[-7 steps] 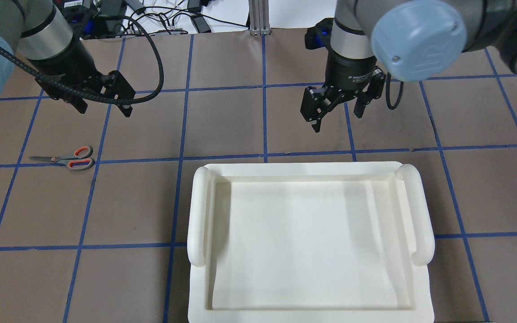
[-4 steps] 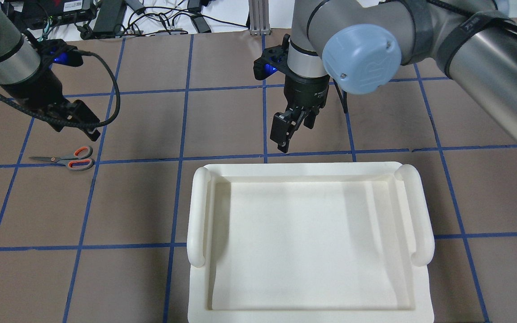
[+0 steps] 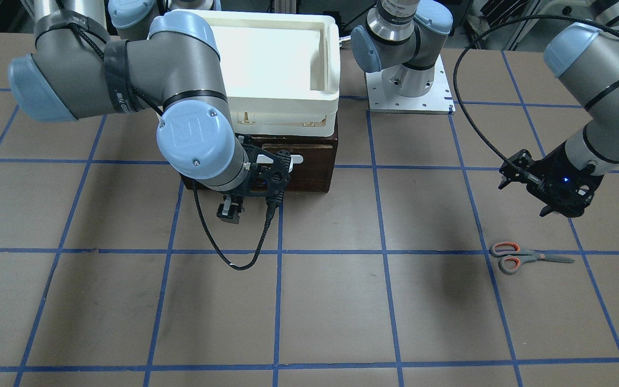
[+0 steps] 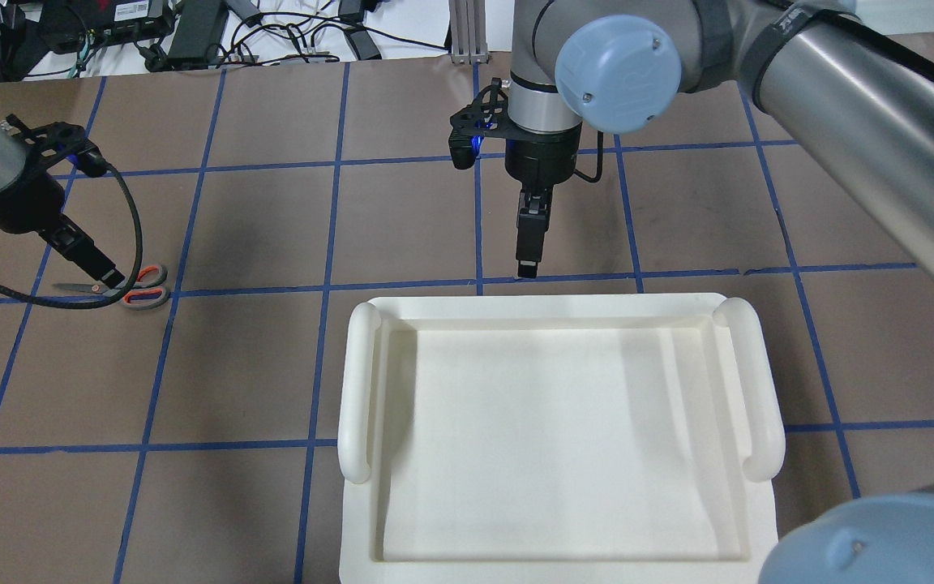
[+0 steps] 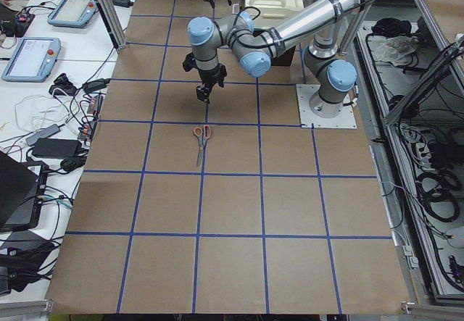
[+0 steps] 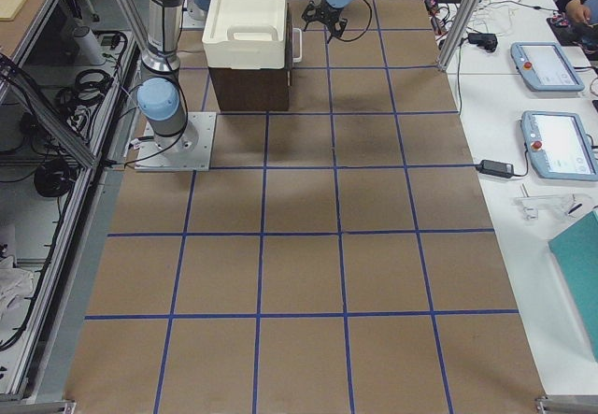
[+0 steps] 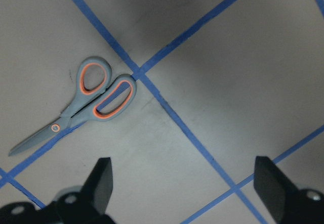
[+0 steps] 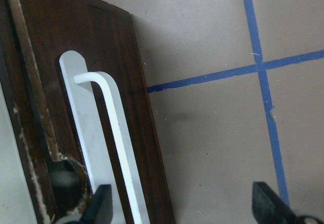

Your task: Place scissors in drawer with both arms

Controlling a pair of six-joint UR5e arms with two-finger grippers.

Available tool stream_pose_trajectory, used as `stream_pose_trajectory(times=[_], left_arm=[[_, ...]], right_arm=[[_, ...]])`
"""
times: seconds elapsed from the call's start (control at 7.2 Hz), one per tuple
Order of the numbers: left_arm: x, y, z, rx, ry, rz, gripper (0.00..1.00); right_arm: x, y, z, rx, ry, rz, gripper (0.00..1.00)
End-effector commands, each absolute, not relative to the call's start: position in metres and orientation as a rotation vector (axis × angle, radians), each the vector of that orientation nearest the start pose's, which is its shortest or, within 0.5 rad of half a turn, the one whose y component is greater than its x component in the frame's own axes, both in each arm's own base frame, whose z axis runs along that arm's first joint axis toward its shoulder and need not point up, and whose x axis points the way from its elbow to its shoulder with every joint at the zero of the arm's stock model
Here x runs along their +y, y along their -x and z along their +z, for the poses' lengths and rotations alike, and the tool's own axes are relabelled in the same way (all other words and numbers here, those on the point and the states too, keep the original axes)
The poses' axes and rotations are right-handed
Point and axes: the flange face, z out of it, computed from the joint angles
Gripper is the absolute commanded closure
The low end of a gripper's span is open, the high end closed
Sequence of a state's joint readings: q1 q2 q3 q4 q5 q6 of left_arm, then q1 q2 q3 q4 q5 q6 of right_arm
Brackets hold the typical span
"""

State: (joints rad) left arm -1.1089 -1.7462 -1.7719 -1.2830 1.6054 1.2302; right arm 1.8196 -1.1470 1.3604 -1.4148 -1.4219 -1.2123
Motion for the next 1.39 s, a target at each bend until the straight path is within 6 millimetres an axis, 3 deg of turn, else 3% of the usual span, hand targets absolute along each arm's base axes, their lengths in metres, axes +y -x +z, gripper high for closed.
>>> stream_pose_trajectory(times=[0.0,0.14,0.42,0.56,0.69,0.97,1.25], left_arm=[[-0.546,-0.161,0.292,2.607,-1.724,0.157,0.0],[-0.555,-0.173,0.277,2.463,-1.884,0.143,0.0],[-0.556,-0.216,0.242,2.389,-1.98,0.125,0.0],[-0.563,-0.22,0.229,2.231,-2.069,0.091,0.0],[-0.56,-0.214,0.204,2.215,-2.092,0.031,0.02],[-0.557,-0.209,0.196,2.094,-2.238,-0.006,0.12],[-0.551,-0.22,0.191,2.048,-2.316,-0.033,0.12]], right_arm=[[-0.56,-0.296,0.323,2.003,1.892,0.432,0.08],[-0.557,-0.298,0.322,2.001,1.9,0.446,0.1],[-0.548,-0.296,0.309,1.936,1.908,0.515,0.11],[-0.545,-0.295,0.306,1.918,1.916,0.523,0.11],[-0.545,-0.295,0.305,1.916,1.926,0.534,0.13],[-0.543,-0.295,0.301,1.895,1.936,0.541,0.14],[-0.539,-0.291,0.29,1.892,1.943,0.573,0.14]])
